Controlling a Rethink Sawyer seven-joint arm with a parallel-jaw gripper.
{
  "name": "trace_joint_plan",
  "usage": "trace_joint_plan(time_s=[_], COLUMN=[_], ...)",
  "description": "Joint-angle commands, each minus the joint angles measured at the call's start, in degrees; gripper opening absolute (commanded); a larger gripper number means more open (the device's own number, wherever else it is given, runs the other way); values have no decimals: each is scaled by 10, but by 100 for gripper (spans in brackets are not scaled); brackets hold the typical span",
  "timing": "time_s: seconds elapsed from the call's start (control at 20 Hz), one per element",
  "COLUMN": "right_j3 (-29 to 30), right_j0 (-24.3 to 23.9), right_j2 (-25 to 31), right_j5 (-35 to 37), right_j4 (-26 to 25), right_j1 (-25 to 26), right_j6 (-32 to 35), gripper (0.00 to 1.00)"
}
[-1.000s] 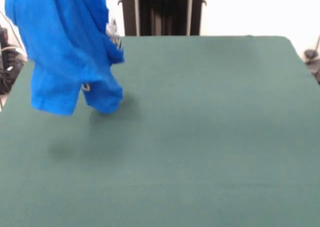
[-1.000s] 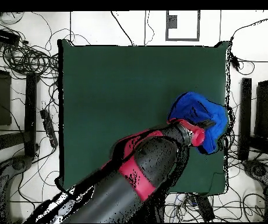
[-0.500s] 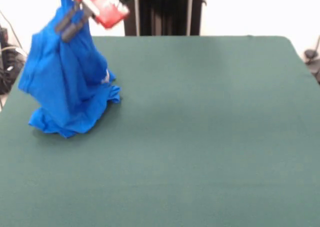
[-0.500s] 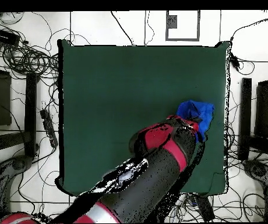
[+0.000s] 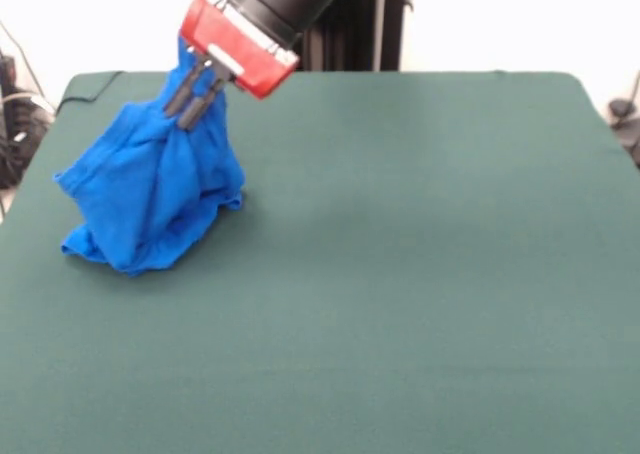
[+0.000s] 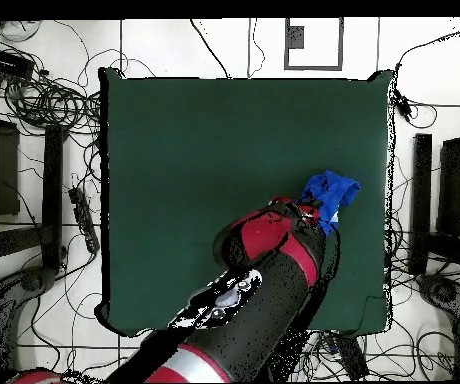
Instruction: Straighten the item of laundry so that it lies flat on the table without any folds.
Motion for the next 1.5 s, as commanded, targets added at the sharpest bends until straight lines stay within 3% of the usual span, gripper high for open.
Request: trace_joint_plan(time_s=[0.05, 0.15, 0.35, 0.55, 0.9, 1.05, 1.5], right_j3=[48, 45, 55, 58, 88, 86, 109], right_j0=[50, 66, 49, 43, -36, -31, -102], right_j2=[104, 103, 161, 192, 308, 313, 440], right_j5=[65, 65, 77, 75, 29, 27, -19], right_j4=[37, 36, 21, 13, -13, -15, -18], right_j1=[-35, -42, -83, -89, -103, -98, -88], right_j6=[68, 67, 20, 13, -17, -3, 16], gripper=[0, 0, 0, 0, 0, 0, 0])
